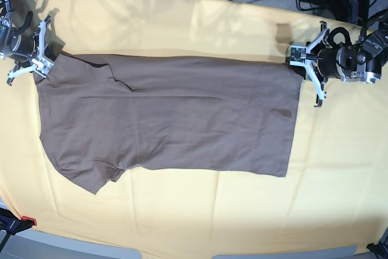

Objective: Fold the T-shirt properly
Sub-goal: 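Drag the held shirt edge away from the hem with both grippers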

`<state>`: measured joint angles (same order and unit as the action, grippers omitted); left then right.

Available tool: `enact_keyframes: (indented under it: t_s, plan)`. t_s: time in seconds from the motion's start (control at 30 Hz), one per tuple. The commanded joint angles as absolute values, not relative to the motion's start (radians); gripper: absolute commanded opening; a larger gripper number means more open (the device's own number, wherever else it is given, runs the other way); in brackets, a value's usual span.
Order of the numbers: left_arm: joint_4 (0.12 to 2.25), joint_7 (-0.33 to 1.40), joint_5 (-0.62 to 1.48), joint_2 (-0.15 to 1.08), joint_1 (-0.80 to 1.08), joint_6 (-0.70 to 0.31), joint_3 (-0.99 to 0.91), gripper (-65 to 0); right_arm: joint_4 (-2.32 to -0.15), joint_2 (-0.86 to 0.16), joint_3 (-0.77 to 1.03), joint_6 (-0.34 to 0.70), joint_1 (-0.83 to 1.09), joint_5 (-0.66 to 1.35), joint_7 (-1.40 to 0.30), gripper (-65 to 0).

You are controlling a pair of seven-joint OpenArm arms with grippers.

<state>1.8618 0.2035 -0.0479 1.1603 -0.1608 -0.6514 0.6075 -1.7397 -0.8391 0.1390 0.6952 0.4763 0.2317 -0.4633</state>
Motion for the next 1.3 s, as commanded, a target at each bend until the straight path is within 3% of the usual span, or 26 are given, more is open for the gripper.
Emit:
enact_keyframes:
  t_s: [0.0, 0.23, 0.3, 0.4, 0.43, 0.5, 0.6, 0.7, 0.77, 0.83, 0.9, 0.97, 1.0, 1.07, 1.1, 1.27]
  plan:
    - [1.870, 0.192, -0.051, 1.183, -0.176, -0.632, 0.595, -59.7, -1.746, -0.862, 0.152, 0.684, 0.471, 0.232, -0.456, -65.0]
    - [1.870, 0.192, -0.043, 1.183, -0.175, -0.645, 0.595, -61.6, -1.746, -0.862, 0.152, 0.685, 0.471, 0.239, -0.456, -65.0]
    - [1.870, 0.192, -0.041, 1.183, -0.175, -0.675, 0.595, -54.1, -1.746, -0.862, 0.152, 0.686, 0.471, 0.243, -0.456, -63.9]
    - [1.870, 0.192, -0.057, 1.183, -0.175, -0.677, 0.595, -31.0, -1.746, -0.862, 0.152, 0.698, 0.471, 0.298, -0.471, -47.2]
    - [1.870, 0.192, -0.065, 1.183, -0.175, -0.677, 0.595, -26.2, -1.746, -0.862, 0.152, 0.698, 0.471, 0.318, -0.474, -42.7]
    - [1.870, 0.189, -0.083, 1.180, -0.175, -0.669, 0.595, -25.3, -1.746, -0.862, 0.152, 0.698, 0.471, 0.326, -0.475, -39.3]
    - [1.853, 0.184, -0.102, 1.168, -0.175, -0.593, 0.595, -25.4, -1.746, -0.862, 0.152, 0.698, 0.471, 0.326, -0.475, -39.3]
    - [1.813, 0.167, -0.105, 1.139, -0.179, -0.604, 0.595, -25.4, -1.746, -0.862, 0.152, 0.696, 0.471, 0.325, -0.475, -39.3]
    - [1.795, 0.147, -0.124, 1.124, -0.181, -0.614, 0.595, -27.0, -1.746, -0.862, 0.152, 0.682, 0.470, 0.325, -0.474, -39.7]
    - [1.793, 0.147, -0.123, 1.116, -0.181, -0.613, 0.595, -33.1, -1.746, -0.862, 0.152, 0.666, 0.468, 0.324, -0.474, -39.8]
    - [1.793, 0.147, -0.123, 1.113, -0.181, -0.613, 0.595, -43.9, -1.746, -0.862, 0.152, 0.661, 0.468, 0.324, -0.475, -40.6]
    - [1.793, 0.148, -0.123, 1.114, -0.181, -0.612, 0.595, -61.7, -1.746, -0.862, 0.152, 0.653, 0.468, 0.324, -0.474, -47.7]
    - [1.793, 0.152, -0.123, 1.114, -0.181, -0.603, 0.595, -65.0, -1.746, -0.862, 0.152, 0.641, 0.468, 0.321, -0.474, -52.2]
    - [1.793, 0.161, -0.123, 1.114, -0.181, -0.583, 0.595, -65.0, -1.746, -0.862, 0.152, 0.616, 0.467, 0.307, -0.474, -62.8]
    - [1.793, 0.163, -0.123, 1.114, -0.184, -0.574, 0.595, -65.0, -1.746, -0.862, 0.152, 0.611, 0.465, 0.302, -0.474, -65.0]
    - [1.802, 0.162, -0.113, 1.123, -0.217, -0.569, 0.595, -65.0, -1.747, -0.883, 0.152, 0.663, 0.465, 0.281, -0.475, -65.0]
